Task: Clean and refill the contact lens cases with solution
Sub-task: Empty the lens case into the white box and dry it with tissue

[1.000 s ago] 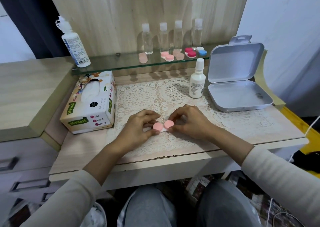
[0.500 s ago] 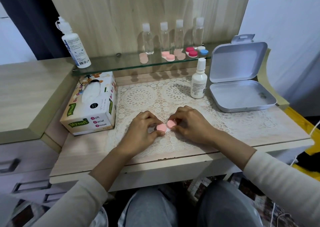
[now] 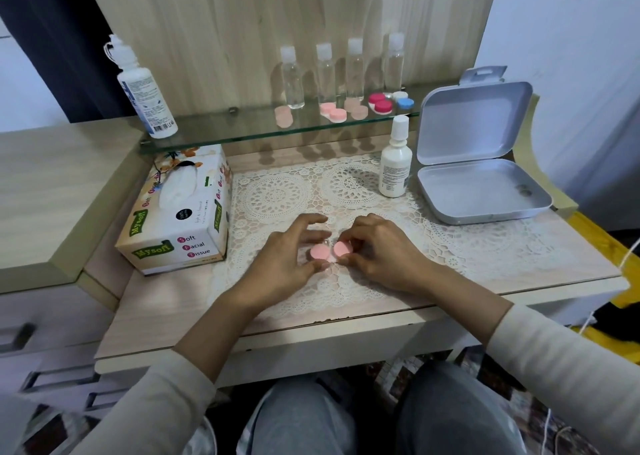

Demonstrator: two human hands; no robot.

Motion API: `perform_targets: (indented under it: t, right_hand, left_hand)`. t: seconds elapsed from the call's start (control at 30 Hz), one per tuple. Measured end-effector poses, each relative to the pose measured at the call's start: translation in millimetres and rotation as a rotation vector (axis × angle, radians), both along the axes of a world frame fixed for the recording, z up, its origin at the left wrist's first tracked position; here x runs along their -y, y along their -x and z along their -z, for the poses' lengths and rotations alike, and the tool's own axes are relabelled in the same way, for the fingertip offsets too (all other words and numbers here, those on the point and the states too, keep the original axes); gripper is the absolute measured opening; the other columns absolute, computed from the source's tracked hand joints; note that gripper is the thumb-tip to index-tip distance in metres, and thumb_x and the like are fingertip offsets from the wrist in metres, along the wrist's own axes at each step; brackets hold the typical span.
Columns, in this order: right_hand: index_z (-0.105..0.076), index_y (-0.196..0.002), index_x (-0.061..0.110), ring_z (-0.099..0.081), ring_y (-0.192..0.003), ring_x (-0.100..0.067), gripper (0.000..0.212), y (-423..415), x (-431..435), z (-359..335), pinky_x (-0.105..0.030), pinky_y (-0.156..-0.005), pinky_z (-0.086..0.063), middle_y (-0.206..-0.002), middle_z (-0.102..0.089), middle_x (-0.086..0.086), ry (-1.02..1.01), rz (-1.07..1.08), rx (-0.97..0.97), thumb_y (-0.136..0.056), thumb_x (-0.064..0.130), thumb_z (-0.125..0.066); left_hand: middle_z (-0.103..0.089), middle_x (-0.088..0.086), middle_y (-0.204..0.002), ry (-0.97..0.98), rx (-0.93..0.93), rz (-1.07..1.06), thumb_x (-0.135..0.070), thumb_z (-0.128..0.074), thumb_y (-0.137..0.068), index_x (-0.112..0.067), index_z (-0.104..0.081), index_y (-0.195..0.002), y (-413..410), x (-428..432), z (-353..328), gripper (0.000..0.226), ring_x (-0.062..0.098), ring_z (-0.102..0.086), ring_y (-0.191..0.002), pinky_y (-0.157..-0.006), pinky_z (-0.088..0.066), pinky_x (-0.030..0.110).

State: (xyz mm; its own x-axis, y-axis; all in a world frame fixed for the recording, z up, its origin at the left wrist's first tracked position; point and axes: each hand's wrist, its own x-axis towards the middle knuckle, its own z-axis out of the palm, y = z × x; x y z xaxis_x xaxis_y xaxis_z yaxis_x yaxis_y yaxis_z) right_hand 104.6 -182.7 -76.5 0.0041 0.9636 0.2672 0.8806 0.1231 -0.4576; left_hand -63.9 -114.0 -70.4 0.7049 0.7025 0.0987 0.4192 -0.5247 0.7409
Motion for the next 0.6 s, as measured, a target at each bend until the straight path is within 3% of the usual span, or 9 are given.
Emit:
perform_targets:
  t: [0.07,0.17,0.27,0.43,0.6]
  right_hand:
    - [-0.067,-0.104,0.009,-0.047,-0.086,-0.017,0.028,-0.3,-0.1,0.4,-0.028,-0.075,-0.037,-0.086,-0.056,0.001,-0.001,-0.002,-0.008,-0.08,0.024,-0.07]
    - [-0.067,-0.106,0.011,-0.041,-0.083,-0.011,0.029,-1.1,-0.2,0.5,-0.024,-0.072,-0.031,-0.084,-0.049,0.007,-0.009,-0.005,-0.006,-0.081,0.025,-0.069]
    - [-0.067,-0.106,0.012,-0.04,-0.084,-0.01,0.028,-1.2,0.0,1.3,-0.024,-0.072,-0.031,-0.083,-0.049,0.008,-0.007,-0.003,-0.018,-0.08,0.024,-0.069]
    - [-0.067,-0.106,0.013,-0.04,-0.084,-0.01,0.028,-1.7,-0.6,2.1,-0.023,-0.072,-0.03,-0.083,-0.048,0.008,-0.005,-0.001,-0.008,-0.081,0.024,-0.068]
    - [-0.067,-0.105,0.013,-0.04,-0.084,-0.01,0.027,-1.8,0.0,1.2,-0.022,-0.072,-0.028,-0.082,-0.048,0.008,0.0,-0.003,-0.018,-0.081,0.025,-0.068]
  left_hand:
    - [-0.064,-0.005,-0.117,-0.02,-0.002,0.007,-0.006,-0.068,-0.081,-0.029,-0.045,-0.126,6.0,1.6,0.1,0.056,0.002,-0.056,-0.109,-0.088,-0.035,0.001]
    - [-0.065,-0.009,-0.097,-0.104,0.01,-0.049,-0.01,-0.074,-0.075,-0.027,-0.052,-0.117,14.6,2.0,1.3,0.051,0.0,-0.06,-0.088,-0.084,-0.045,0.012]
    - [-0.06,-0.008,-0.083,-0.153,0.044,-0.091,-0.015,-0.079,-0.07,-0.027,-0.055,-0.103,19.2,0.3,-1.3,0.042,0.003,-0.055,-0.073,-0.069,-0.044,0.014]
    - [-0.058,-0.01,-0.114,-0.169,-0.025,0.077,-0.007,-0.064,-0.084,-0.022,-0.057,-0.124,11.3,-1.6,-0.6,0.044,0.007,-0.055,-0.104,-0.095,-0.041,0.02]
    - [-0.054,-0.011,-0.105,-0.283,-0.105,0.111,-0.011,-0.061,-0.087,-0.019,-0.059,-0.123,2.1,-4.4,5.0,0.037,0.009,-0.045,-0.101,-0.085,-0.03,0.005]
